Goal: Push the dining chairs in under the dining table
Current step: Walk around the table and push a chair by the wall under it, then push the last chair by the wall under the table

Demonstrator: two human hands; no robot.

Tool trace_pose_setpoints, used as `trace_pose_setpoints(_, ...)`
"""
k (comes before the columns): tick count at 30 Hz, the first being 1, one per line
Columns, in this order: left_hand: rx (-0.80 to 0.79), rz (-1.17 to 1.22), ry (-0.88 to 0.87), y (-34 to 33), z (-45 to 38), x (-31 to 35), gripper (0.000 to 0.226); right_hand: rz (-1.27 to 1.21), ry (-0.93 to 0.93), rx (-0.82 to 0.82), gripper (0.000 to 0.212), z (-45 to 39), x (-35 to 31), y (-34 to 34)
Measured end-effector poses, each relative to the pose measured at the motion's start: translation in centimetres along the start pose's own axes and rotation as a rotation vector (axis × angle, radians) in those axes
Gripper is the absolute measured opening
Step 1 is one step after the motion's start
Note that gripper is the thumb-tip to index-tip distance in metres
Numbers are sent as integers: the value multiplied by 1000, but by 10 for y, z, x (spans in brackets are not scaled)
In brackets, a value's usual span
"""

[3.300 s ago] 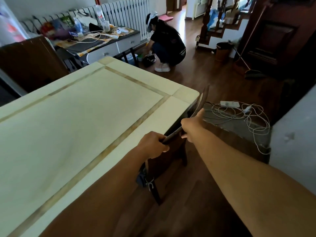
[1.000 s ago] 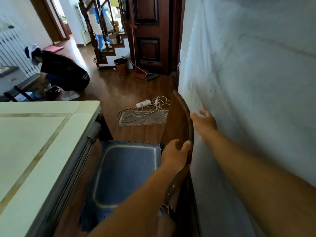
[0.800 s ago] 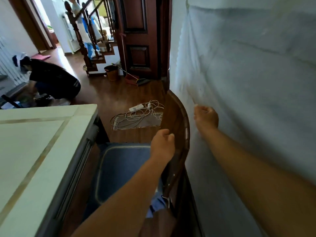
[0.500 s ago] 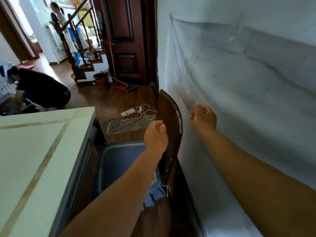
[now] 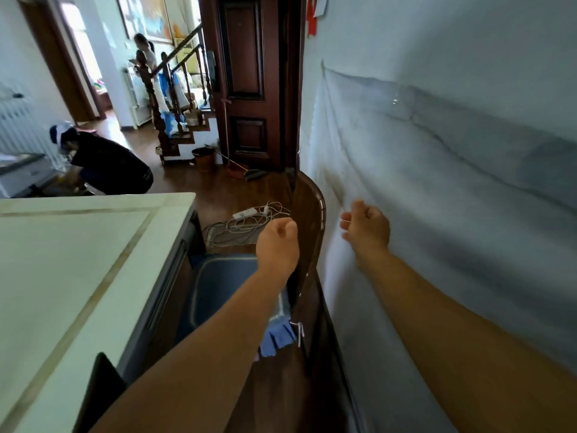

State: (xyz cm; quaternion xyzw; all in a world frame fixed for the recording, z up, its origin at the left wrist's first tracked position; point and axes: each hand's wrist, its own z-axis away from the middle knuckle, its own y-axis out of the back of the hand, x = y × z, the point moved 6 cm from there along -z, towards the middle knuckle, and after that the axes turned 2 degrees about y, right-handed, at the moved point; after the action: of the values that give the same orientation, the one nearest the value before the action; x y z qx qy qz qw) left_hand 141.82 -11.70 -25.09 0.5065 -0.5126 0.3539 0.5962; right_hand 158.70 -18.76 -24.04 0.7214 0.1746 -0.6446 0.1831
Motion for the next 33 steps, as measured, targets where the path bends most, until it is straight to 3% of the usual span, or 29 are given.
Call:
trace_pose_setpoints(9, 135, -1, 75, 56, 108, -20, 19, -11, -22, -142, 36, 104, 2, 20)
trace_pose_setpoints(12, 184, 13, 84, 85, 135, -24, 21, -44, -15, -189, 27, 138, -5, 14)
trace_pose_setpoints(25, 402, -71, 187, 253, 214, -67, 32, -67, -33, -409, 25, 287, -9, -89)
trace_pose_setpoints(30, 393, -118, 286, 301, 249, -109, 36, -15, -91, -474, 28, 350, 12, -129)
trace_pose_setpoints(33, 256, -221, 409, 315, 268, -142, 52, 63, -125, -525, 31, 381, 30, -146)
